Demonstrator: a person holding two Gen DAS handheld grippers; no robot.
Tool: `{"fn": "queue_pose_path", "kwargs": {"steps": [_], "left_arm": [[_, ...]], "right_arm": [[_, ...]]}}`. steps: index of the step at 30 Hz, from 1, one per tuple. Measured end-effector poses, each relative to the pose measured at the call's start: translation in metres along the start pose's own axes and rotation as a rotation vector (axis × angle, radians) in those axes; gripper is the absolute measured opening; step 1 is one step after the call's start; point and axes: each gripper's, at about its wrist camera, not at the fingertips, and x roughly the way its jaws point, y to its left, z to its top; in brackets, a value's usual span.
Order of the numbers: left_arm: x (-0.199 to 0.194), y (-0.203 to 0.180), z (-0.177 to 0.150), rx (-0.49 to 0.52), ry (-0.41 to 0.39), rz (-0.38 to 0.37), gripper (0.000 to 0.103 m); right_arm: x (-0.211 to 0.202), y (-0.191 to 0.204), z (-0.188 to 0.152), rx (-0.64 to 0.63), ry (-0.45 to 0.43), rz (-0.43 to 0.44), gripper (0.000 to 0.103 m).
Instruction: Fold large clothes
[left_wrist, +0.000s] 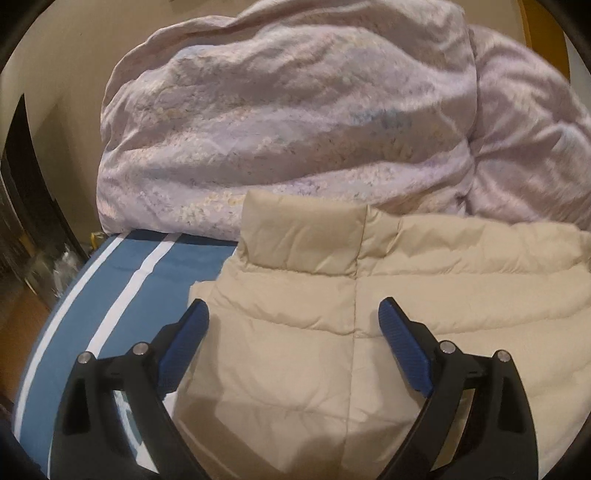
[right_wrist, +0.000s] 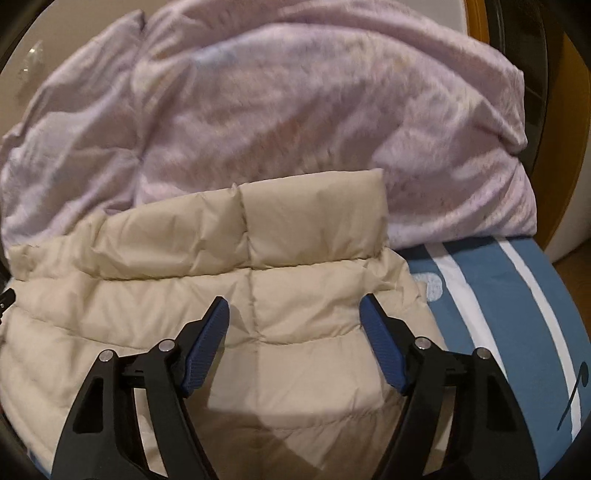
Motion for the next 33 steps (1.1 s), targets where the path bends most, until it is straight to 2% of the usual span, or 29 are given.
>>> {"fn": "queue_pose_path", "kwargs": {"steps": [5, 9, 12, 18, 33], "left_arm": [[0.025, -0.004, 0.001, -0.016, 0.032, 0.035, 0.094], [0.044, 0.003, 0.002, -0.066, 0.081, 0.014, 0.101], [0.054, 0.006, 0.001, -0.093, 0.113, -0.015, 0.101], [0.063, 0.005, 0.000, -0.089, 0.147, -0.024, 0.101], [0.075, 0.010, 0.001, -0.104, 0.186, -0.063, 0.101]], "right_arm": [[0.017, -0.004, -0.003, 0.005, 0.022, -0.048, 0.075], [0.028, -0.004, -0.003, 0.005, 0.050, -0.062, 0.077], [0.038, -0.007, -0.001, 0.009, 0.092, -0.064, 0.079], [0.045, -0.010, -0.001, 0.014, 0.126, -0.072, 0.083], [0.043, -0.012, 0.000, 0.036, 0.126, -0.041, 0.086]]}}
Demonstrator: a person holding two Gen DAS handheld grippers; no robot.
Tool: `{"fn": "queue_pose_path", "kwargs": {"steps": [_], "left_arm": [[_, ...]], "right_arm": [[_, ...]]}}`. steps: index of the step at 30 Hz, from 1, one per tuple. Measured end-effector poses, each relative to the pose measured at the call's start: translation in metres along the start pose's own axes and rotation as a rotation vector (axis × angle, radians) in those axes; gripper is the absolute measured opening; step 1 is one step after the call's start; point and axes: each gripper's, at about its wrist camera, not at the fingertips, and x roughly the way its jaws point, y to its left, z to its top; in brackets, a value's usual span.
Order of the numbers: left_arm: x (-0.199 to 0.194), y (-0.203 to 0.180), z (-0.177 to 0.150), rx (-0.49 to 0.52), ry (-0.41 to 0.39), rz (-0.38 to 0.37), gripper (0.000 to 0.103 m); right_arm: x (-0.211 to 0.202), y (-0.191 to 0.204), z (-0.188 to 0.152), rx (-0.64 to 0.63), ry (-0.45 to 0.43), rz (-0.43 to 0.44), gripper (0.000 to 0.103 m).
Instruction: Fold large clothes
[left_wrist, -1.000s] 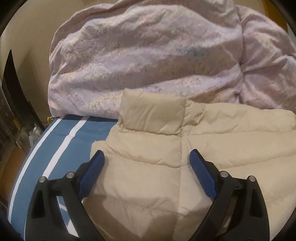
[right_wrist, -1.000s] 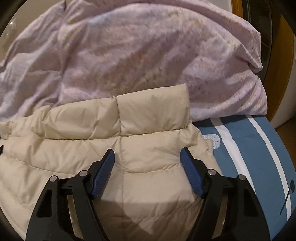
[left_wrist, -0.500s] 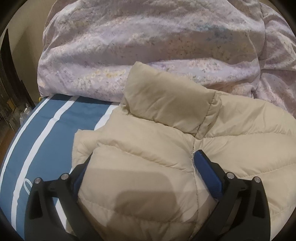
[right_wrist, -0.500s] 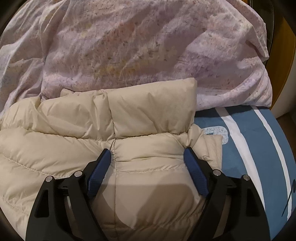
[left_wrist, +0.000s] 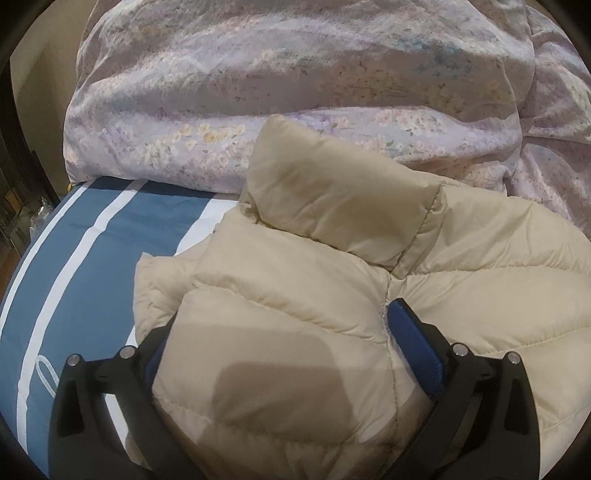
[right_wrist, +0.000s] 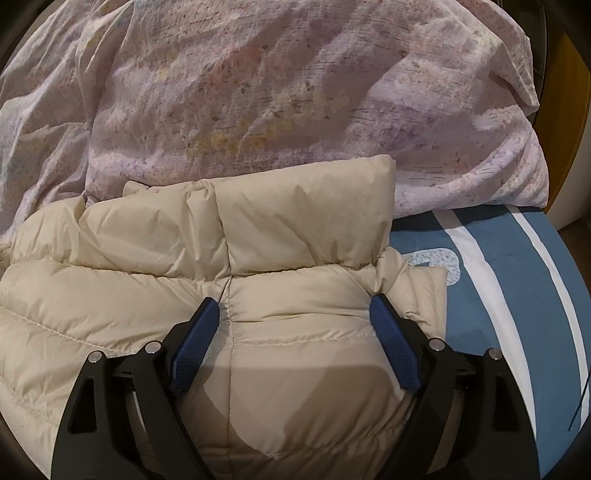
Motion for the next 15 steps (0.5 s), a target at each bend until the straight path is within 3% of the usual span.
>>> {"fn": "queue_pose_path", "kwargs": {"steps": [15], "left_arm": [[0.0047, 0.0034, 0.0019, -0.011, 0.008, -0.009, 0.101]], "right_arm": [[0.0045, 0.0021, 0.0019, 0.009, 0.011, 0.008, 0.090]]}}
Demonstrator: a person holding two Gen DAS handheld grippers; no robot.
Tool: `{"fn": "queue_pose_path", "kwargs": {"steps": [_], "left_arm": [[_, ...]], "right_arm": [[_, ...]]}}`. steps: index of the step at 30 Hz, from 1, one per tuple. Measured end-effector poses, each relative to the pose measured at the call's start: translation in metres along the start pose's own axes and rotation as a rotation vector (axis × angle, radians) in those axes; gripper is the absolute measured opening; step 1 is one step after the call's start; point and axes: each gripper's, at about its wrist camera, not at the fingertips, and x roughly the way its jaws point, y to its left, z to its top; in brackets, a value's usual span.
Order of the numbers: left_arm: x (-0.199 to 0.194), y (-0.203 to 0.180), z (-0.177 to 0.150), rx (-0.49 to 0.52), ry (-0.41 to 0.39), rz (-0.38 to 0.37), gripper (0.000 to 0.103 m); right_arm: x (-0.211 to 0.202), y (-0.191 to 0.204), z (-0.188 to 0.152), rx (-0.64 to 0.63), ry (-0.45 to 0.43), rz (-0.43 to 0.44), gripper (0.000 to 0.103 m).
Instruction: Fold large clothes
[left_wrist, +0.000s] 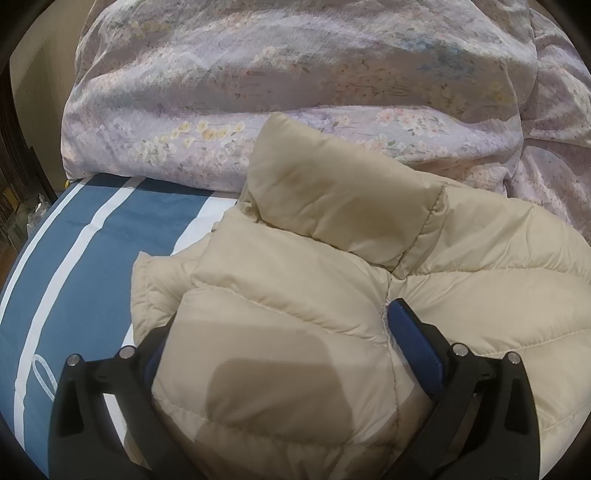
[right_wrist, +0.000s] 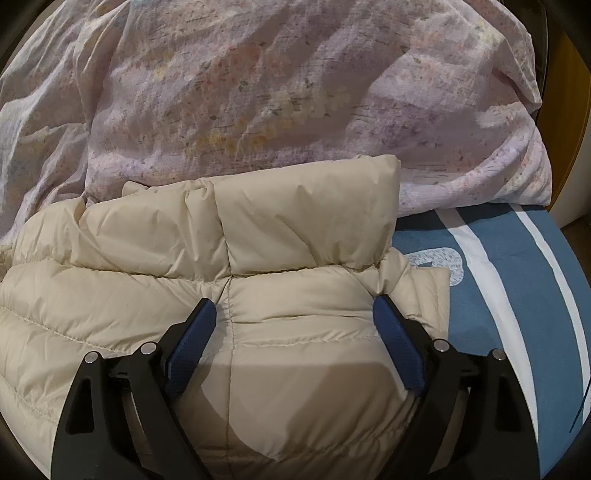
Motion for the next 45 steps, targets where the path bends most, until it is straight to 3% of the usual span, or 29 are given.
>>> {"fn": "queue_pose_path", "kwargs": {"steps": [9, 12, 14, 16, 23, 26, 27, 32, 36, 40, 45], "left_arm": [[-0.008, 0.009, -0.002, -0.012, 0.029, -0.006, 0.099], [-0.048, 0.028, -0.015, -0.031, -0.005, -0.070, 0.095], [-0.072, 0.042, -0.024, -0.028, -0.040, -0.050, 0.095], [-0.093, 0.062, -0.038, -0.038, -0.049, -0.038, 0.095], [-0.105, 0.099, -0.076, -0.144, 0.061, -0.118, 0.095], [-0.096, 0.103, -0.090, -0.188, 0.114, -0.160, 0.093], [-0.095, 0.103, -0.095, -0.204, 0.124, -0.177, 0.087], [-0.094, 0.100, -0.103, -0.260, 0.131, -0.228, 0.073], [-0.094, 0.100, -0.106, -0.340, 0.152, -0.323, 0.043], [-0.100, 0.101, -0.108, -0.387, 0.145, -0.356, 0.020], [-0.120, 0.112, -0.106, -0.395, 0.109, -0.368, 0.012]], "right_arm": [[-0.004, 0.004, 0.002, -0.007, 0.018, -0.017, 0.090], [-0.047, -0.006, -0.011, 0.017, -0.010, 0.027, 0.090], [-0.080, -0.024, -0.026, 0.067, -0.048, 0.045, 0.094], [-0.094, -0.046, -0.041, 0.141, -0.031, 0.063, 0.094], [-0.088, -0.096, -0.087, 0.391, 0.106, 0.235, 0.093], [-0.087, -0.091, -0.093, 0.388, 0.125, 0.257, 0.082], [-0.088, -0.086, -0.094, 0.374, 0.120, 0.252, 0.073], [-0.091, -0.082, -0.098, 0.371, 0.129, 0.267, 0.056], [-0.093, -0.091, -0.106, 0.410, 0.132, 0.329, 0.037], [-0.102, -0.094, -0.111, 0.444, 0.109, 0.393, 0.023], [-0.130, -0.089, -0.113, 0.436, 0.067, 0.468, 0.017]]}}
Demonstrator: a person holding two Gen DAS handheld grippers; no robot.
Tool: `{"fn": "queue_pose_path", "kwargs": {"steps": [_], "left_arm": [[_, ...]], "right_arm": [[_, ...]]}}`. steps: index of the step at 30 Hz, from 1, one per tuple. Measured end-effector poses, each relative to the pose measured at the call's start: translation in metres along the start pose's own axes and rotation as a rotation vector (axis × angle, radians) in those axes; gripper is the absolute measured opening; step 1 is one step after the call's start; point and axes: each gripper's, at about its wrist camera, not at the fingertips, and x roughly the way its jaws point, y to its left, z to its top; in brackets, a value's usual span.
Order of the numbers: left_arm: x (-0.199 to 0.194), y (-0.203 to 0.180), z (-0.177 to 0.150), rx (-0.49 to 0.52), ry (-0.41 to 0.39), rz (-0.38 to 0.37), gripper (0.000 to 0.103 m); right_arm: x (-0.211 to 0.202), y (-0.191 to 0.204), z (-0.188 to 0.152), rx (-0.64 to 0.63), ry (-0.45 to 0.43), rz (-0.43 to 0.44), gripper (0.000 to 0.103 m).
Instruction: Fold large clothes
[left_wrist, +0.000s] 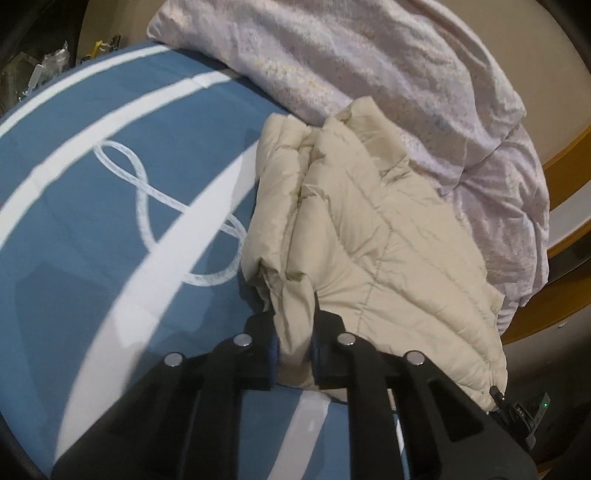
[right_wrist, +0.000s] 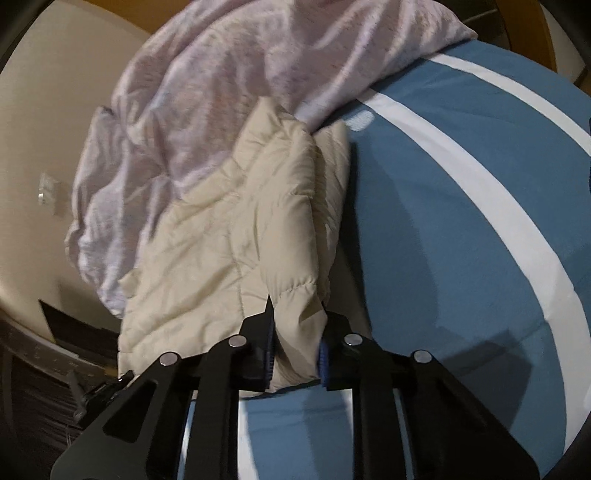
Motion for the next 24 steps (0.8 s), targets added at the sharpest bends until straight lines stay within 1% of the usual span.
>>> {"fn": "queue_pose_path", "kwargs": {"steps": [6, 9, 13, 19, 24], "left_arm": [[-0.038, 0.025, -0.004, 0.000, -0.010, -0.037, 0.013], [-0.053, 0.038, -0.012, 0.011, -0.011, -0.032, 0.013], [-0.069, 0.050, -0.021, 0.024, -0.016, -0.020, 0.013], [-0.084, 0.064, -0.034, 0.045, -0.007, -0.017, 0.015], [-0.092, 0.072, -0.042, 0.060, -0.013, -0.006, 0.019]], "right_arm": [[-0.021, 0.012, -0.023, -0.040, 0.006, 0.062, 0.016], [-0.024, 0.013, -0.039, -0.039, 0.023, 0.086, 0.016], [-0.027, 0.015, -0.058, -0.043, 0.039, 0.094, 0.016], [-0.038, 0.018, -0.081, -0.075, 0.062, 0.065, 0.016], [-0.043, 0.023, -0.096, -0.138, 0.074, -0.022, 0.017]]}}
